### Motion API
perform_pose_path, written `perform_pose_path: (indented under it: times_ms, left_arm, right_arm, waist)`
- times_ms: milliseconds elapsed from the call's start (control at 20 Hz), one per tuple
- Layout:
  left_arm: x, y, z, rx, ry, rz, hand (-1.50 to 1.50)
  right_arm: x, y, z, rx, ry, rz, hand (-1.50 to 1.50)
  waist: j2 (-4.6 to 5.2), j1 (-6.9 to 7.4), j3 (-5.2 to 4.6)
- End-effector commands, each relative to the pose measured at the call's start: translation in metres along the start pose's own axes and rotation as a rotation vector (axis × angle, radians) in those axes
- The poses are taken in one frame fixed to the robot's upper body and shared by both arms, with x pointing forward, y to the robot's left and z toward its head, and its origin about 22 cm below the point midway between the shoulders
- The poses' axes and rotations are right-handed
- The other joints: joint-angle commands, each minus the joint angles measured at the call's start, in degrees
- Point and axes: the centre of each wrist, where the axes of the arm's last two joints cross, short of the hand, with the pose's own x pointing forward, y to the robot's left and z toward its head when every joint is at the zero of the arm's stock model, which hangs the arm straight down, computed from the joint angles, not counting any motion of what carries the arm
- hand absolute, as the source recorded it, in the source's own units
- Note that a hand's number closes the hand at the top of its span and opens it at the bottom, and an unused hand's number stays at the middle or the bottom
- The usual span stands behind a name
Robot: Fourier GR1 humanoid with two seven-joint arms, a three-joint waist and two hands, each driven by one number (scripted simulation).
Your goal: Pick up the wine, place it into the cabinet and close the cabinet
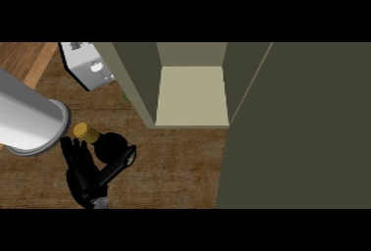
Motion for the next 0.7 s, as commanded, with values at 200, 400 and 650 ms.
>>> perform_pose_path:
  times_ms: [200,400,650]
  left_arm:
    - [-0.025,-0.008,-0.011,-0.005,0.01,0.03,-1.5]
    - [-0.025,0.011,0.003,-0.009,0.0,0.048,-1.5]
    - [-0.012,0.013,-0.031,-0.046,-0.008,0.107,-1.5]
  right_arm:
    - [0.017,0.004,0.019,-0.006,-0.057,-0.012,-1.5]
    - [0.021,0.001,0.033,0.005,-0.055,0.006,-1.5]
    - [0.027,0.0,0.017,-0.007,-0.062,-0.005,-1.5]
  waist:
    - [0.05,-0.11,-0.01]
    - [-0.04,0.01,0.03]
    - [-0.01,0.16,0.0]
